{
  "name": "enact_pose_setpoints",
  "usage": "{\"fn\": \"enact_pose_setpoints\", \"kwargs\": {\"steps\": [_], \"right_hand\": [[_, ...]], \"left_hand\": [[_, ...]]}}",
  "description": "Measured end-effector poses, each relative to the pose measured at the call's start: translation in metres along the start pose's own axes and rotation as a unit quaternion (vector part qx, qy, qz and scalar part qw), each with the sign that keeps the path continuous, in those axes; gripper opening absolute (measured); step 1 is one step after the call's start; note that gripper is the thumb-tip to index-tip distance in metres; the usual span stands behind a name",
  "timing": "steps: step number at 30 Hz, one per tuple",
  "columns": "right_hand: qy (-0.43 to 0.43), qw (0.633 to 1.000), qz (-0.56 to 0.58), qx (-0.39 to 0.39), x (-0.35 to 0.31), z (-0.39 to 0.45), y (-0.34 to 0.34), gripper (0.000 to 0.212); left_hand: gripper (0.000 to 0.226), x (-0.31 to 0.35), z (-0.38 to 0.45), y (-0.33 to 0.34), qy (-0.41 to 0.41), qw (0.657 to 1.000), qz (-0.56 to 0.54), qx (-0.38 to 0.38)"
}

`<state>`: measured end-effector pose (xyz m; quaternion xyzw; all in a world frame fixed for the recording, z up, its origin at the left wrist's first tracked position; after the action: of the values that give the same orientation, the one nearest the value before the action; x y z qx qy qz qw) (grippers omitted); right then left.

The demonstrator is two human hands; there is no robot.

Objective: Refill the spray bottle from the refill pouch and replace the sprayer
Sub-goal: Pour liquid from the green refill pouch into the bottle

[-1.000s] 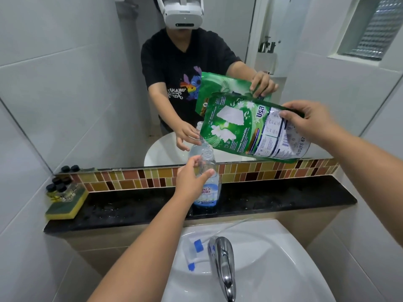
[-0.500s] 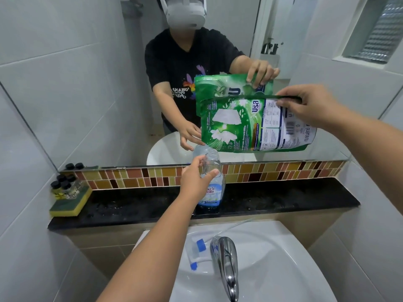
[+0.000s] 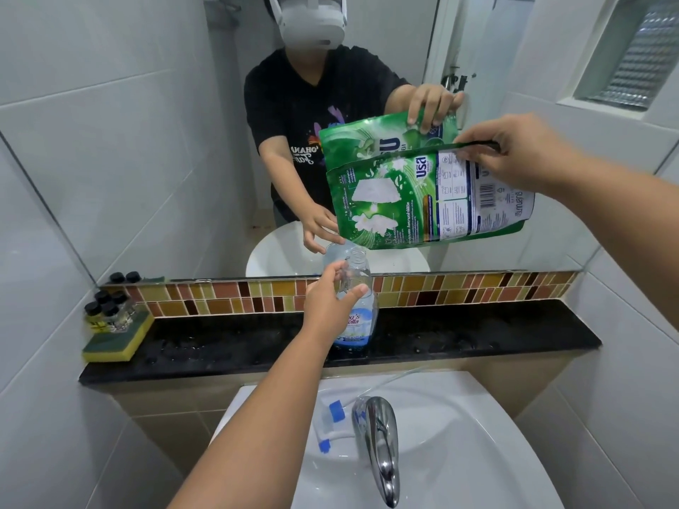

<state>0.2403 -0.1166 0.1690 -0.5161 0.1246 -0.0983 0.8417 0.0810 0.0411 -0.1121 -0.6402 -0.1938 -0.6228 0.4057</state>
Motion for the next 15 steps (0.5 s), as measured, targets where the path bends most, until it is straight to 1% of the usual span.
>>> {"fn": "enact_pose_setpoints", "kwargs": {"steps": [6, 15], "right_hand": [[-0.031, 0.999, -0.030, 0.002, -0.014, 0.001, -0.005, 0.023], [-0.049, 0.997, -0.050, 0.018, -0.024, 0.004, -0.012, 0.021]], "left_hand": [[0.052, 0.001, 0.000, 0.001, 0.010, 1.000, -0.014, -0.005], [0.051, -0.001, 0.001, 0.003, 0.016, 1.000, -0.014, -0.009]]}}
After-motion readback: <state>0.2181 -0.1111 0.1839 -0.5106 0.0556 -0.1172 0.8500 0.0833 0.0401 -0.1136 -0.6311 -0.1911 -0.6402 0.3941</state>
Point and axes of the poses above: each hand's wrist, its own z-axis towards the middle knuckle, its own y-axis out of the palm, x = y × z, the point moved 8 cm from there along z, towards the middle knuckle, and after that the axes turned 2 degrees about -x, right-handed, at the moved point
